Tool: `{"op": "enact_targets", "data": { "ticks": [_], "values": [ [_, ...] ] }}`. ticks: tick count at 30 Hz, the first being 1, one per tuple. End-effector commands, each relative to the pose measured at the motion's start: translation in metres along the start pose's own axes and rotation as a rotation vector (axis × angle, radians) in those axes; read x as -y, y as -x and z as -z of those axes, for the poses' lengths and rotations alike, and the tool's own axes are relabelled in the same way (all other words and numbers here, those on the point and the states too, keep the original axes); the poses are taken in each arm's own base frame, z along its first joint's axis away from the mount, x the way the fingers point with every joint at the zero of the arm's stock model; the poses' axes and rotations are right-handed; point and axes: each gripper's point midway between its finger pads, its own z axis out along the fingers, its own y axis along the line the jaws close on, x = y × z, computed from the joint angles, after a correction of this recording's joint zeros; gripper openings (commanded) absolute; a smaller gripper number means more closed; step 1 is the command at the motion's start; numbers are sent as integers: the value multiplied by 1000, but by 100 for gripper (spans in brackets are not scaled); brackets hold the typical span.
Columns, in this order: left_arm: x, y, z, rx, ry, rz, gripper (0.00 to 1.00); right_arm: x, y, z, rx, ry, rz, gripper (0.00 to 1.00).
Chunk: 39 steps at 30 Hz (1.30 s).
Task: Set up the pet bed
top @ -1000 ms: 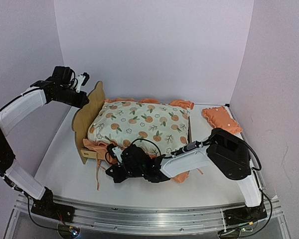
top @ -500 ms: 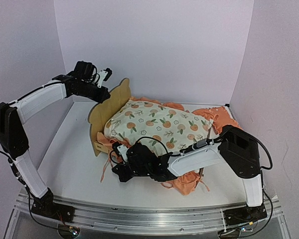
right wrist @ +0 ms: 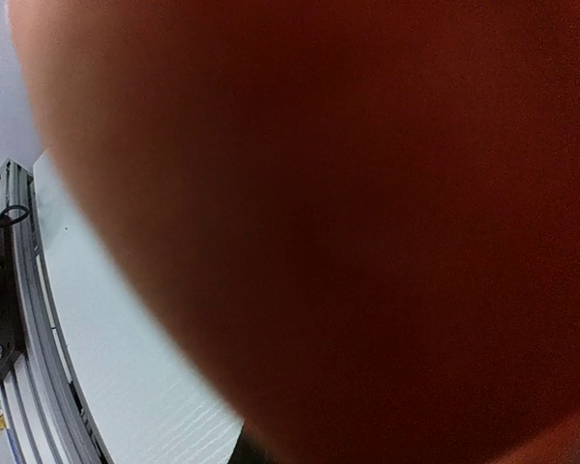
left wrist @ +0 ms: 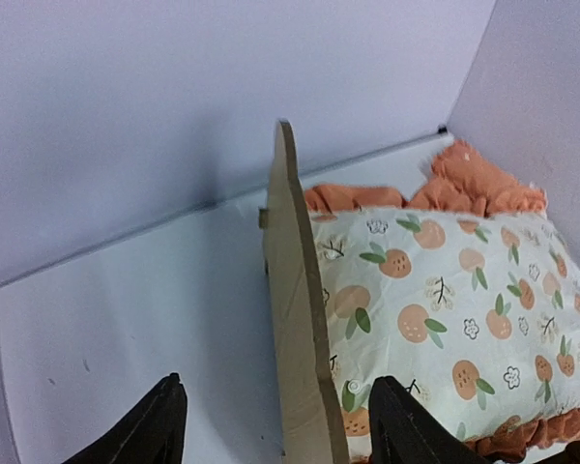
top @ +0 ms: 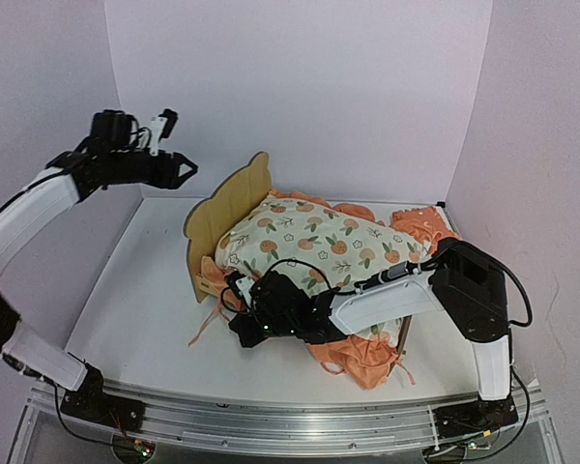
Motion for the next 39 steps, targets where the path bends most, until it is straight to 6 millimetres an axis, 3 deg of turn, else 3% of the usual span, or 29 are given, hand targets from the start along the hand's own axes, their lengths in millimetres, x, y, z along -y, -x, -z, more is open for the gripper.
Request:
{"op": "enact_targets", "data": {
  "ticks": [1,4,8,15,21,28,33,39],
  "values": [
    [25,3,104,289,-30,163,63,-13,28,19,43,21,4,0],
    [43,-55,114,298,-127,270,55,-14,28,19,37,29,0,0],
    [49,-142,93,87,-148,382,52,-17,31,17,34,50,-5,0],
    [76,-206,57,9,-298,485,51,-19,37,18,41,63,0,0],
    [106,-235,32,37,-375,433,50,-23,42,17,45,77,-6,0],
    [83,-254,2,52,-229,375,38,-23,41,15,32,87,-14,0],
    [86,-253,-4,88,-258,320,35,-24,40,15,20,104,-19,0],
    [82,-272,-16,23,-230,390,30,-20,34,12,6,98,-35,0]
  ]
}}
